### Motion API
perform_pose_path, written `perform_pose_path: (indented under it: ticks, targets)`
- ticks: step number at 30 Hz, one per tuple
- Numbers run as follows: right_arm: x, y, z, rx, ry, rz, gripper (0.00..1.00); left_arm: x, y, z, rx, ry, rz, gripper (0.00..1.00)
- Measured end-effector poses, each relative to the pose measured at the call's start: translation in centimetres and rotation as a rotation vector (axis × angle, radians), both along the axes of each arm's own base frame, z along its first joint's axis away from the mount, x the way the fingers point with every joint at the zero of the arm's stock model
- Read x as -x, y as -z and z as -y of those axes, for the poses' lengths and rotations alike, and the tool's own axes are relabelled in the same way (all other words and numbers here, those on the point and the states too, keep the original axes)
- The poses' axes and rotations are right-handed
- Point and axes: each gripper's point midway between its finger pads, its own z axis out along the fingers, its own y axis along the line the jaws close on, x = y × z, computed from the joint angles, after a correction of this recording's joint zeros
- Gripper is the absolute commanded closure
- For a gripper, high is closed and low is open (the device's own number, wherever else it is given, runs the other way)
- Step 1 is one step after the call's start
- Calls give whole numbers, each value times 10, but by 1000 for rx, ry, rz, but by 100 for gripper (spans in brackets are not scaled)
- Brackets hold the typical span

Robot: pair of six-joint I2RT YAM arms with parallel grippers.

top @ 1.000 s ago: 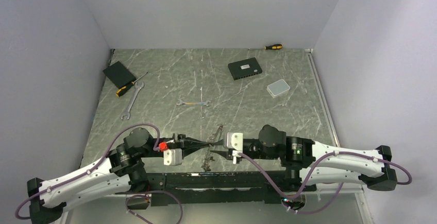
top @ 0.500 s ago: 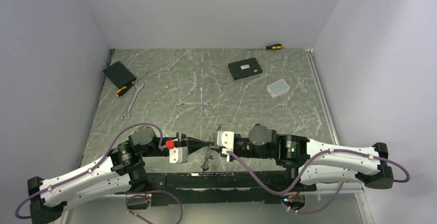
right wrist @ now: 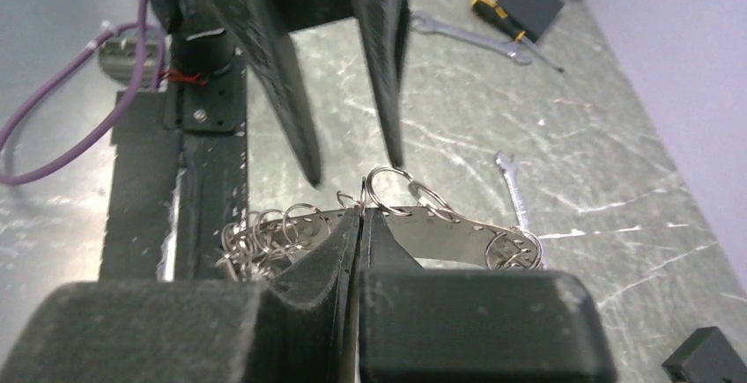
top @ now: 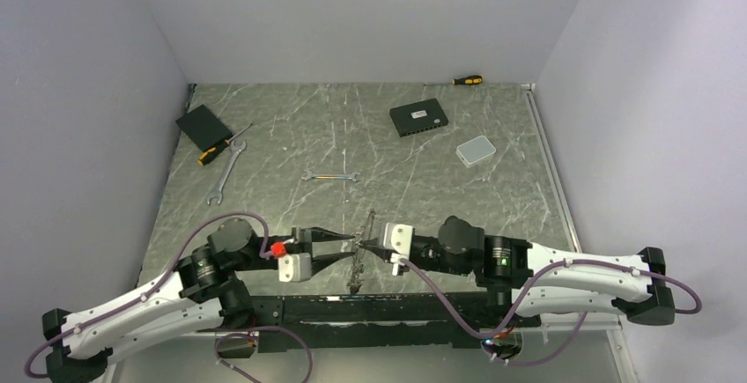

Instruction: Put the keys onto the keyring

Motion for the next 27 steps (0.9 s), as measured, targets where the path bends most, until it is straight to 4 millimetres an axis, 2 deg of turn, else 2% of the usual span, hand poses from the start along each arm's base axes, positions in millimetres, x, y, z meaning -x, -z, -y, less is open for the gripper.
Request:
perform_pose_path:
  ticks: [2,6,9,14,22,27]
  targets:
    - [-5,-5,2,-50,21,18,100,3,-9,-5,33,1,2,59]
    - [-12,-14,9,-168,46,51,100,10,-29,-18,119,-1,12,65]
    - [-15,-18,13,-247,56,71,100,14,-36,-23,155,-1,9,69]
    - [-14,-30,14,-369,16,101,100,11,-32,-24,169,-22,-18,74]
    - [-13,-52,14,-490,-61,110,100,4,-26,-11,170,-27,-49,77]
    - [-2,-52,11,-495,-128,91,100,1,-26,-9,194,-35,-56,76]
